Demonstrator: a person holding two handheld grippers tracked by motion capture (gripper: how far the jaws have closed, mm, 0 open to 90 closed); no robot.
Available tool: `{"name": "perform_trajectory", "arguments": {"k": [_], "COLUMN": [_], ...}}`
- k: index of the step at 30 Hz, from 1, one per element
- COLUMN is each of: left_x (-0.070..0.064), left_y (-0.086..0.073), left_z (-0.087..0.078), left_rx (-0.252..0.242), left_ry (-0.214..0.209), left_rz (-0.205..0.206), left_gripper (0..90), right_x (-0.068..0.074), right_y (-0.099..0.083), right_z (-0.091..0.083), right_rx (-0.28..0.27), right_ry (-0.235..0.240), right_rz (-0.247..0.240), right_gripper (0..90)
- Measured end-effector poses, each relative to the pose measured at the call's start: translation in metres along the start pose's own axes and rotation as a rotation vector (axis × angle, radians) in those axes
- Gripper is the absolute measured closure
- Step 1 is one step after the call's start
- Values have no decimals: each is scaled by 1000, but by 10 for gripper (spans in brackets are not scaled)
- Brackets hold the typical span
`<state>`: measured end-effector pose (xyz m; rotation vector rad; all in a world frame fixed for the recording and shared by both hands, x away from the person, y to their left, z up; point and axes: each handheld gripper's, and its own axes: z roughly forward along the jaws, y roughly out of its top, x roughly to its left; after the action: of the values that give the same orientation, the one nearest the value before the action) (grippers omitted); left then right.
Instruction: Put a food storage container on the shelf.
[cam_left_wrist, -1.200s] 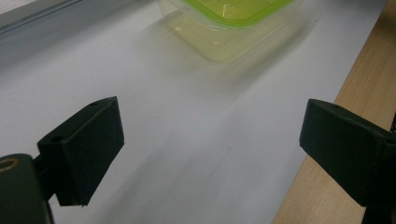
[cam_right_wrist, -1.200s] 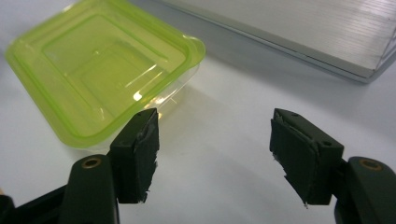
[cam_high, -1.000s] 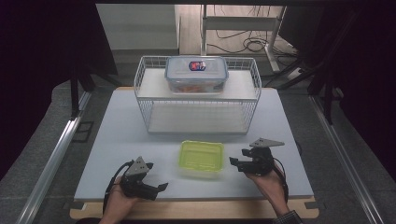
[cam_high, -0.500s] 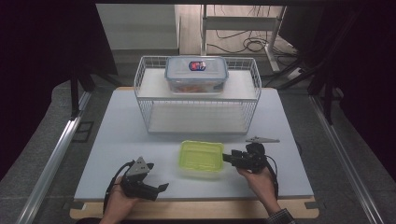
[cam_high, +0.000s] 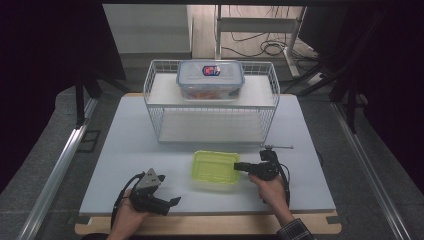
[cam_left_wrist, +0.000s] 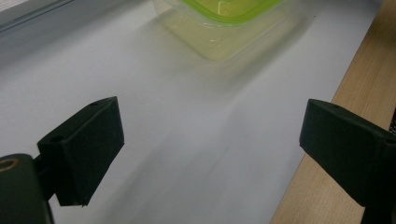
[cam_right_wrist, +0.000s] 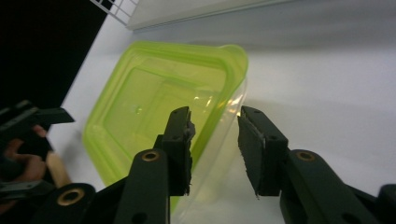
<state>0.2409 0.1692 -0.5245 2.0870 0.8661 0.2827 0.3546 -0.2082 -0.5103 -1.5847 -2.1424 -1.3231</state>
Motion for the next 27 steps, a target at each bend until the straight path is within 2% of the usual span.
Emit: {"name": "perform_trajectory", "arguments": {"k": [5, 7, 9, 11, 15, 21, 27], "left_x": [0, 0, 0, 0, 1, 1, 2], "left_y": [0, 0, 0, 0, 0, 0, 0], "left_z": [0, 0, -1, -1, -2, -2, -3], "left_rx": [0, -1, -3, -5, -7, -11, -12], "left_ry": [0, 2, 2, 3, 5, 9, 11], "left_rz": [2, 1, 1, 0, -2, -3, -5], "left_gripper": [64, 64, 64, 64, 64, 64, 64], "right_x": [-2, -4, -4, -2, 4, 0, 0], "right_y": [0, 2, 3, 5, 6, 6, 9], "right_z": [6, 6, 7, 8, 9, 6, -2], "right_rx": [16, 22, 25, 37, 49, 43, 15], "right_ry": [42, 78, 106, 118, 107, 133, 142], "right_rz": [55, 98, 119, 109, 74, 97, 89], "right_gripper": [720, 767, 794, 804, 806, 808, 807]}}
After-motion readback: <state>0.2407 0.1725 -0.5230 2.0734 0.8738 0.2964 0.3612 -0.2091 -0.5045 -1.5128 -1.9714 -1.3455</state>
